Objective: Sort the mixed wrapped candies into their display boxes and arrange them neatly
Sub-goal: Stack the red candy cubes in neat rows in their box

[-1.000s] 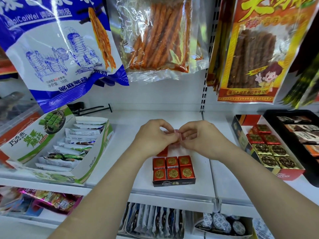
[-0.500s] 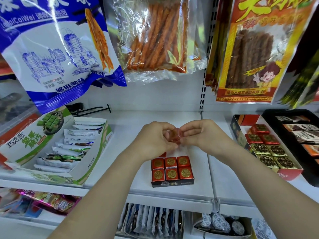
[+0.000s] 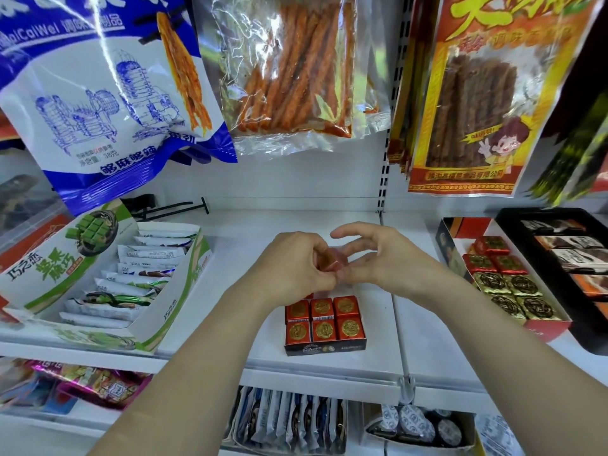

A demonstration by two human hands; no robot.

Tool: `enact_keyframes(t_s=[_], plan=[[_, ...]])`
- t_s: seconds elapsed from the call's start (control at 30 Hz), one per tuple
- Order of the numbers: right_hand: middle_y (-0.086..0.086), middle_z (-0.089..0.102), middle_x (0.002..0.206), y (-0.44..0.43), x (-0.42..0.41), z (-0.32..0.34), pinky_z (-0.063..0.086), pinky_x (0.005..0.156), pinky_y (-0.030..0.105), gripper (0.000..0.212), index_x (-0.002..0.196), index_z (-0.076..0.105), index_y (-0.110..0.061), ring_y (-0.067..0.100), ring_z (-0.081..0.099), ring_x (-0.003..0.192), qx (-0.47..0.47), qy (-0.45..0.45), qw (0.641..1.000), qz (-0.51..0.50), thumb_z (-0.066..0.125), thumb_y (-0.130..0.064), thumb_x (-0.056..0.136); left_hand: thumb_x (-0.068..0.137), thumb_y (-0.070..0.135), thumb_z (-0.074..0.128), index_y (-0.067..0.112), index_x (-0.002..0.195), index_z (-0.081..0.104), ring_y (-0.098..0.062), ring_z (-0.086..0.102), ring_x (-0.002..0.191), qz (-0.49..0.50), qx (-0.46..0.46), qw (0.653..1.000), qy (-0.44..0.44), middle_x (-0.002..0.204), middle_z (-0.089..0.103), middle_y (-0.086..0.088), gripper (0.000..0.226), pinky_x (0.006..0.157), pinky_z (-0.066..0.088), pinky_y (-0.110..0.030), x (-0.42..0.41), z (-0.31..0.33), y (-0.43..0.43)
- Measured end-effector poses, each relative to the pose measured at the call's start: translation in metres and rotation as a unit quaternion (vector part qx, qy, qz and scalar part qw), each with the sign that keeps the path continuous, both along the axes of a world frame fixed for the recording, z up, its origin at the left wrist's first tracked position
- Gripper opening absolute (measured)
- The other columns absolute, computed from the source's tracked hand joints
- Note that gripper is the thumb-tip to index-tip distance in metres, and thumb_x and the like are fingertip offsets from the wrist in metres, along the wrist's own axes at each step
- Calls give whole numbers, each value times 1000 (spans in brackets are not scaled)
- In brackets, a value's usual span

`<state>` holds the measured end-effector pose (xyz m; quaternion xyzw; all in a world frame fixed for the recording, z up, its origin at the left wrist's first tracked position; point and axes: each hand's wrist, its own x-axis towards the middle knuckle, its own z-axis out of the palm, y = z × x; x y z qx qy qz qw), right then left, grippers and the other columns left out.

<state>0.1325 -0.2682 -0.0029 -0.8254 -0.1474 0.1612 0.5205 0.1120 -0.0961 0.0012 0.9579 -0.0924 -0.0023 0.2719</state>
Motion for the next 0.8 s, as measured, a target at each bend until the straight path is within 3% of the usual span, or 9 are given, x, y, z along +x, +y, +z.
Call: enact_keyframes(t_s=[0.13, 0.3, 0.4, 0.53, 0.63, 0.7, 0.8], plan=[[-8, 67, 103, 1, -1, 3, 53, 89, 33, 40, 107, 70, -25, 14, 69, 84, -43, -54, 997, 31, 81, -16, 70, 72, 28, 76, 38, 64, 53, -3, 48, 53, 2, 20, 1000, -12, 53, 49, 12, 26, 51, 33, -18, 0, 0, -1], [-8, 65, 100, 0, -1, 2, 53, 79, 22, 53, 123, 61, -20, 12, 69, 79, -54, -82, 995, 4, 79, -10, 75, 73, 44, 78, 27, 78, 70, -5, 49, 55, 16, -8, 1000, -3, 61, 58, 8, 20, 54, 43, -25, 1, -3, 5], [-6, 63, 94, 1, -3, 5, 56, 80, 27, 54, 123, 60, -26, 15, 69, 77, -52, -115, 992, 14, 76, -5, 77, 73, 50, 76, 21, 85, 75, -11, 55, 61, 38, -12, 999, 10, 67, 64, 5, 31, 58, 47, -30, 1, -1, 7], [-5, 60, 98, 1, -3, 7, 56, 83, 31, 52, 123, 61, -23, 14, 69, 78, -66, -162, 984, 18, 74, -2, 77, 72, 57, 73, 16, 75, 76, -23, 62, 71, 65, -62, 996, 20, 70, 68, -8, 41, 61, 47, -35, 2, 1, 10], [-2, 58, 102, 7, -6, 4, 56, 82, 30, 49, 124, 62, -19, 14, 68, 78, -68, -204, 976, 19, 73, -3, 78, 71, 59, 72, 13, 68, 74, -27, 62, 73, 74, -106, 991, 24, 71, 68, -15, 46, 59, 41, -32, 3, 2, 10], [-2, 57, 103, 11, -7, 1, 55, 82, 30, 46, 123, 63, -19, 14, 67, 79, -77, -234, 969, 8, 71, -4, 79, 70, 61, 71, 7, 70, 73, -27, 57, 65, 74, -98, 992, 34, 70, 66, -18, 54, 58, 41, -35, 2, 2, 6], [2, 58, 107, 15, -7, -5, 55, 81, 31, 43, 118, 66, -18, 15, 67, 80, -80, -259, 963, -3, 68, -1, 78, 72, 61, 70, -5, 73, 66, -17, 42, 56, 100, -103, 988, 60, 59, 47, -19, 66, 58, 32, -32, 2, 3, 4]])
